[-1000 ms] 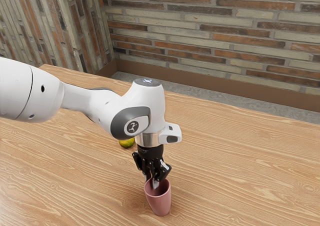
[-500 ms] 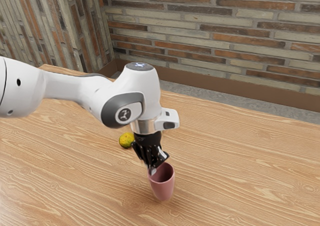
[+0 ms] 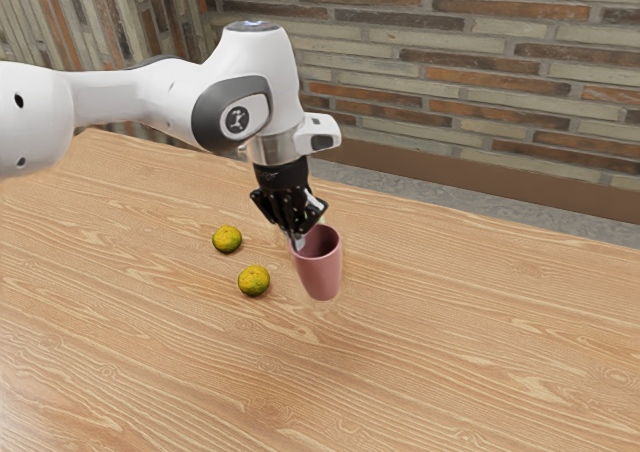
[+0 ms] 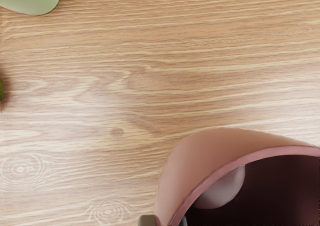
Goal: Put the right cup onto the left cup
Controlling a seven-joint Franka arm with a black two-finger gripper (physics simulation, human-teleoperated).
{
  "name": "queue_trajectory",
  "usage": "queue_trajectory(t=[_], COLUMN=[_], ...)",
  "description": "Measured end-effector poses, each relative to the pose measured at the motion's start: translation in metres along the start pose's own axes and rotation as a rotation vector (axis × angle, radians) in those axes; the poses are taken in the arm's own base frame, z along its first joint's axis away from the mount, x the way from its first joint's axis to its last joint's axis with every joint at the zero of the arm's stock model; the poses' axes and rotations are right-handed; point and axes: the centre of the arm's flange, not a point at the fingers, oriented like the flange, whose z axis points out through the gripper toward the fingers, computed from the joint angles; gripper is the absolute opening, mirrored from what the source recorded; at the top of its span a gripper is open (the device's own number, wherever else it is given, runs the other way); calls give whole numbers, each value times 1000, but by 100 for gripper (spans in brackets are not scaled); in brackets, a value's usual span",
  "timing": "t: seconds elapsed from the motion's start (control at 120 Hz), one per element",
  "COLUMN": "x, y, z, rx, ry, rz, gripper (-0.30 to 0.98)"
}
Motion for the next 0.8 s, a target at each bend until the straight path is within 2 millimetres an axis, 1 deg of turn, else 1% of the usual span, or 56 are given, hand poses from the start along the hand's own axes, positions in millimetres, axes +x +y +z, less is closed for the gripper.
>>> queue_trajectory(t=[0.083, 0.158, 0.217, 0.375, 0.525, 0.567, 0.608, 0.7, 0.8], x=[9, 13, 16, 35, 60, 67, 73, 85, 95], y=[-2, -7, -14, -39, -59, -64, -67, -74, -89], z=[-11, -13, -12, -23, -24, -23, -18, -17, -26], rx=[8, 15, 18, 21, 20, 21, 27, 33, 34], ry=[7, 1, -7, 14, 30, 32, 26, 27, 46], rz=[4, 1, -8, -39, -61, -64, -64, -63, -73], gripper=[-10, -10, -10, -10, -10, -10, -10, -10, -10])
